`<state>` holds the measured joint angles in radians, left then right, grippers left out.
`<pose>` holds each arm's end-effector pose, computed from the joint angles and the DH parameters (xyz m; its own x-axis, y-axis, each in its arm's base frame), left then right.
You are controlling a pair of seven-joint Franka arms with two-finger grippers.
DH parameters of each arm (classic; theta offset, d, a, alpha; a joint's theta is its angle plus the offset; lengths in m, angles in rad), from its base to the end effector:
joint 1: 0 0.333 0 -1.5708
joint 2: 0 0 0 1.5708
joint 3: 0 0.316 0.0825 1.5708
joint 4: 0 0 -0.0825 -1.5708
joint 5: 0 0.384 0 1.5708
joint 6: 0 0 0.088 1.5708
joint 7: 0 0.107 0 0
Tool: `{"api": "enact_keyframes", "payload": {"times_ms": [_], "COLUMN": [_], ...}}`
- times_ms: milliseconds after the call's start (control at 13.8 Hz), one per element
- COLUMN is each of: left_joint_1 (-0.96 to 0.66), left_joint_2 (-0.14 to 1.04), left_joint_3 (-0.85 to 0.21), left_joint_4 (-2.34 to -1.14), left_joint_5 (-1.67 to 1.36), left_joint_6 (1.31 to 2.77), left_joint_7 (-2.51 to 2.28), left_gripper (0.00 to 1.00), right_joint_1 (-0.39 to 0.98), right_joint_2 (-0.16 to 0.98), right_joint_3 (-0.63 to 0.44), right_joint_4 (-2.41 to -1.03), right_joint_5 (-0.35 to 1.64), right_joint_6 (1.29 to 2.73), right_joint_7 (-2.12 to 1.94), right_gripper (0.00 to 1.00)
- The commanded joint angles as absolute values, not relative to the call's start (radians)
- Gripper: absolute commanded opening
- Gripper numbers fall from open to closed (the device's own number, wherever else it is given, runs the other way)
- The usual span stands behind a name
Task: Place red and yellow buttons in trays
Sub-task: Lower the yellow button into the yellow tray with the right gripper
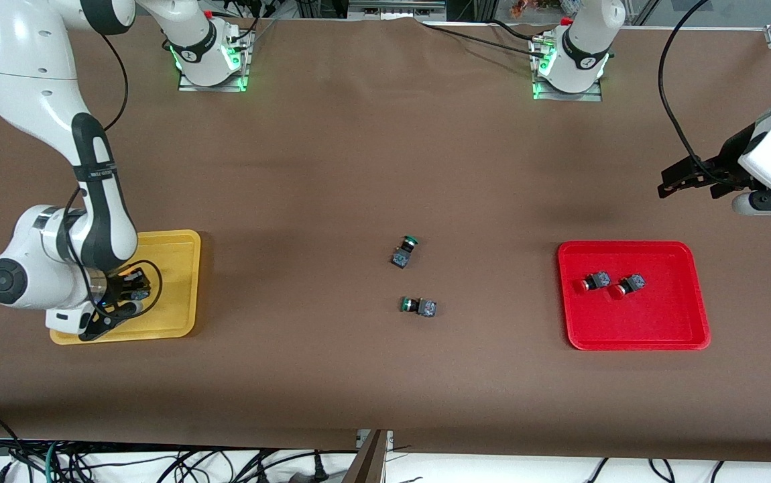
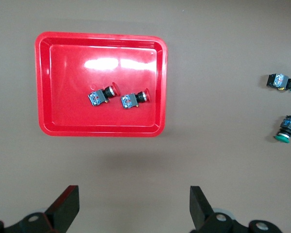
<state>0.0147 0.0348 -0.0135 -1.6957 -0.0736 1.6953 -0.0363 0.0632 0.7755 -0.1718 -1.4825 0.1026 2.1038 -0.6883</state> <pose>0.5699 -0.0062 0.5566 0.9982 0.0465 -0.0382 0.0492 -0.9962 0.0717 0.6991 -0.0523 0.2075 0.8370 0.5305 -0.1343 0.5277 -0.8474 -0.0587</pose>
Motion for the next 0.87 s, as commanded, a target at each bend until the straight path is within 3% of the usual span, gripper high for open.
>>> {"api": "enact_keyframes", "payload": {"times_ms": [0,73,145,218,509,800], "left_joint_1": [0.005,0.005,0.005,0.005,0.005,0.003], "left_joint_2": [0.051,0.052,0.060,0.063,0.063,0.072], "left_joint_3": [-0.009,-0.009,-0.009,-0.011,-0.009,-0.012], "left_joint_4": [-1.666,-1.658,-1.651,-1.648,-1.651,-1.632], "left_joint_5": [-0.066,-0.066,-0.066,-0.066,-0.066,-0.066], "left_joint_6": [1.690,1.689,1.677,1.675,1.671,1.655], "left_joint_7": [-0.037,-0.037,-0.037,-0.037,-0.040,-0.038], "left_gripper": [1.00,1.00,1.00,1.00,1.00,1.00], "right_joint_1": [0.064,0.064,0.064,0.063,0.064,0.067], "right_joint_2": [0.738,0.742,0.744,0.741,0.687,0.618], "right_joint_3": [-0.164,-0.164,-0.164,-0.164,-0.167,-0.170], "right_joint_4": [-1.548,-1.551,-1.548,-1.542,-1.470,-1.300], "right_joint_5": [0.115,0.114,0.115,0.114,0.112,0.100], "right_joint_6": [2.135,2.147,2.149,2.142,2.034,1.719], "right_joint_7": [-0.638,-0.638,-0.634,-0.630,-0.632,-0.551], "right_gripper": [0.00,0.05,0.57,1.00,1.00,1.00]}}
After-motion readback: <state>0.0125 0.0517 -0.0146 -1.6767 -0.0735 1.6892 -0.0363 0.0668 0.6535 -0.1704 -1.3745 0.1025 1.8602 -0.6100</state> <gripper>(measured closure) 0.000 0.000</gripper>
